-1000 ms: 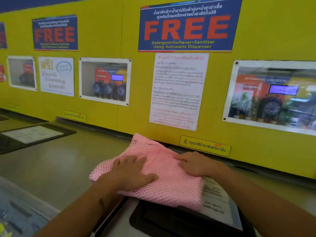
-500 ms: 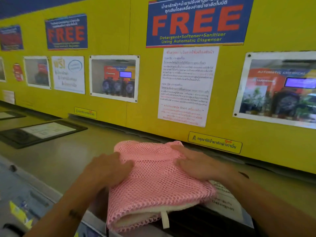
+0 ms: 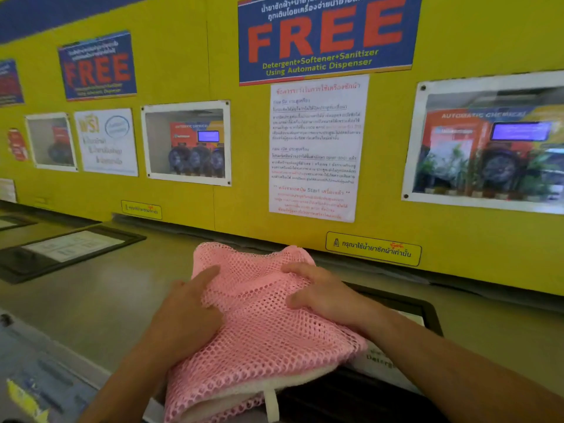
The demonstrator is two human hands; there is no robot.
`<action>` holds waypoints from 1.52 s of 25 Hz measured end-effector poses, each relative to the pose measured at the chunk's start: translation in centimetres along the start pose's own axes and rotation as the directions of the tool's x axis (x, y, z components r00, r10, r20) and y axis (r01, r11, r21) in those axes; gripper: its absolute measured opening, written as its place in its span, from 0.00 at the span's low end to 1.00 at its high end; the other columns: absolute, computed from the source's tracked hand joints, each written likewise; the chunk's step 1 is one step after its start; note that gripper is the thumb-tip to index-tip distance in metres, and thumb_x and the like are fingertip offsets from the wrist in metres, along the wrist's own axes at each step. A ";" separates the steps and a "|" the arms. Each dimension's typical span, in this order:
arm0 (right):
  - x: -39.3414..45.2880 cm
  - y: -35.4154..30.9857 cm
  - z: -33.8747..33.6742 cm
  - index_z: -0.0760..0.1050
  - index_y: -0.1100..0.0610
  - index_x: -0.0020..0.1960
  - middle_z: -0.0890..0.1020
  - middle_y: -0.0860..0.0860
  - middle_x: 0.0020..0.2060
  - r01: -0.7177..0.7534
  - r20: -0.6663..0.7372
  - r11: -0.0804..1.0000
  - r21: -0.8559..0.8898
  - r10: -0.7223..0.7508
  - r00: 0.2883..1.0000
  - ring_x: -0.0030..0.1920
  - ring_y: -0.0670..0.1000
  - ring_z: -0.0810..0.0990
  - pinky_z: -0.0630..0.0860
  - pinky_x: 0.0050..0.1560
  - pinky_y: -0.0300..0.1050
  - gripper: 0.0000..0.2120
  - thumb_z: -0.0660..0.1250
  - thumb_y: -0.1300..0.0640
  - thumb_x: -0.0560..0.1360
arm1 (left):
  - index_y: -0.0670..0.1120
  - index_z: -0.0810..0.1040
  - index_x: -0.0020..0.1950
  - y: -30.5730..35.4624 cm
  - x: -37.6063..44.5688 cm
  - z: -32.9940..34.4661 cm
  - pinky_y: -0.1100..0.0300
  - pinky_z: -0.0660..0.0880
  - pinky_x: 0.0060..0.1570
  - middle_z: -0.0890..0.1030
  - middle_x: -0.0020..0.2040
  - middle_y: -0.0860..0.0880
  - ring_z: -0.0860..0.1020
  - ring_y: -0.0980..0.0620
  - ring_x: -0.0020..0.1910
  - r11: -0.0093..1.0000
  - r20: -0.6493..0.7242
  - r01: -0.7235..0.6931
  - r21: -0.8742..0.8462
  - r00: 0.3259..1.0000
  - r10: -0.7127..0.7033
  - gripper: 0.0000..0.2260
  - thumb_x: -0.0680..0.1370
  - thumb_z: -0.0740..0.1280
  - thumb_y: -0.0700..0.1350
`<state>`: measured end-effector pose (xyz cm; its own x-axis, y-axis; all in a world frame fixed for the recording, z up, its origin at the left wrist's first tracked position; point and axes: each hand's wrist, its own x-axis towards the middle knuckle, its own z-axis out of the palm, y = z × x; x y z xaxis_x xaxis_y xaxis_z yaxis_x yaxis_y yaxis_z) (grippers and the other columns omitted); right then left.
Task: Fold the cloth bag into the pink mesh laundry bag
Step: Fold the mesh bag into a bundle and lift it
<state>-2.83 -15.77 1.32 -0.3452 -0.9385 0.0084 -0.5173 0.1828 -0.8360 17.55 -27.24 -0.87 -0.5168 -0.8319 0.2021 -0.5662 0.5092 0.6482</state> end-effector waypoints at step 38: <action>-36.3 19.4 48.7 0.61 0.42 0.74 0.62 0.53 0.73 -0.041 0.488 0.976 -0.213 0.142 0.861 0.70 0.56 0.66 0.67 0.63 0.45 0.35 0.66 0.62 0.72 | 0.59 0.72 0.68 -35.5 -57.8 11.6 0.46 0.68 0.69 0.68 0.73 0.46 0.69 0.41 0.70 0.839 -0.062 0.488 -0.240 0.855 -0.515 0.25 0.77 0.58 0.36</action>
<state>37.81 7.60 -41.93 0.0115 -0.9250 -0.3797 -0.6577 0.2790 -0.6997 60.05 5.32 -44.11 -0.1105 -0.9871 -0.1154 -0.5732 -0.0316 0.8188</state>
